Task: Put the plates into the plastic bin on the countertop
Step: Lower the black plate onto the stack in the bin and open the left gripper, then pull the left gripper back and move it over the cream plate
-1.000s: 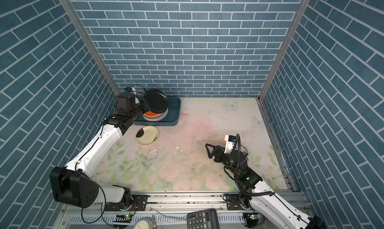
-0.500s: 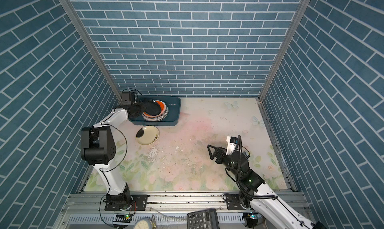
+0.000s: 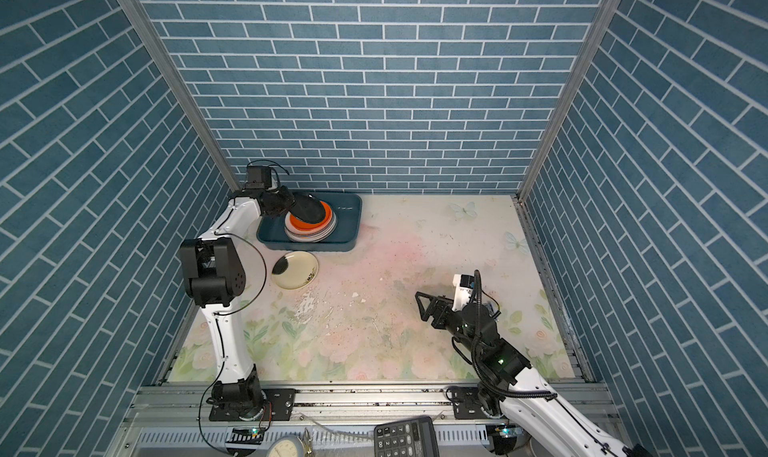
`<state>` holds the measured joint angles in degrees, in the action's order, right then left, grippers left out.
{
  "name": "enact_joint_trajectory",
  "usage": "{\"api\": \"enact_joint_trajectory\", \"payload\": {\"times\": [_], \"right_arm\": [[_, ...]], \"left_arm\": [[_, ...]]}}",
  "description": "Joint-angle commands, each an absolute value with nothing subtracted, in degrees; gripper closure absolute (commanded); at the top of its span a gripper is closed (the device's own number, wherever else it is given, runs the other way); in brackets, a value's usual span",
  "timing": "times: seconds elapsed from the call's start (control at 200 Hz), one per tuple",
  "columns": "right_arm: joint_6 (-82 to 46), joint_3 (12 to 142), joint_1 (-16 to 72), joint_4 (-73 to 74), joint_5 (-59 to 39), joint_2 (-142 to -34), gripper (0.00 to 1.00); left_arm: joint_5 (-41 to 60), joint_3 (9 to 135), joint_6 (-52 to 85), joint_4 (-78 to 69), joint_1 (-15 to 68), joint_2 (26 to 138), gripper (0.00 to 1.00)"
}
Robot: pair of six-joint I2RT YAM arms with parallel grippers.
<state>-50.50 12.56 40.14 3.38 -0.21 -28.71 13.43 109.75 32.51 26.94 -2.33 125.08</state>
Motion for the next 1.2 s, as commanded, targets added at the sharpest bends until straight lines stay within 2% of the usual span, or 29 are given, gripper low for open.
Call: {"api": "enact_joint_trajectory", "payload": {"times": [0.0, 0.115, 0.33, 0.475, 0.59, 0.73, 0.89, 1.07, 1.195], "right_arm": [[-48.9, 12.5, 40.4, 2.4, 0.5, -28.4, 0.09], [-48.3, 13.1, 40.3, 2.1, 0.4, -28.6, 0.09], [-48.3, 13.5, 40.3, 1.4, 0.3, -29.1, 0.09], [-48.2, 14.2, 40.3, 0.5, -0.5, -28.8, 0.09], [-48.2, 14.6, 40.3, -0.2, -1.1, -28.0, 0.09], [-47.9, 15.1, 40.3, -1.3, -1.5, -27.4, 0.09], [-47.9, 15.7, 40.3, -1.6, -2.6, -28.2, 0.09], [-48.3, 16.1, 40.3, -0.7, -4.4, -30.1, 0.09], [-48.6, 16.1, 40.3, -0.1, -4.7, -30.9, 0.09]], "left_arm": [[14.3, 110.9, 29.0, 31.2, -2.2, 125.2, 0.21], [10.8, 109.5, 25.9, 31.2, -1.2, 122.7, 0.01], [-3.6, 106.3, 21.0, 33.3, 3.1, 116.0, 0.0], [-4.2, 92.2, 26.5, 26.1, 3.2, 105.9, 0.0], [-7.1, 77.1, 27.7, 20.1, 4.5, 93.8, 0.0], [-7.0, 58.0, 29.7, 13.2, 4.5, 77.2, 0.0], [-5.9, 44.9, 31.9, 13.4, 4.5, 63.0, 0.0], [-4.4, 34.8, 36.3, 13.4, 4.2, 53.7, 0.0], [-1.9, 30.6, 38.6, 10.8, 3.7, 51.7, 0.0]]}}
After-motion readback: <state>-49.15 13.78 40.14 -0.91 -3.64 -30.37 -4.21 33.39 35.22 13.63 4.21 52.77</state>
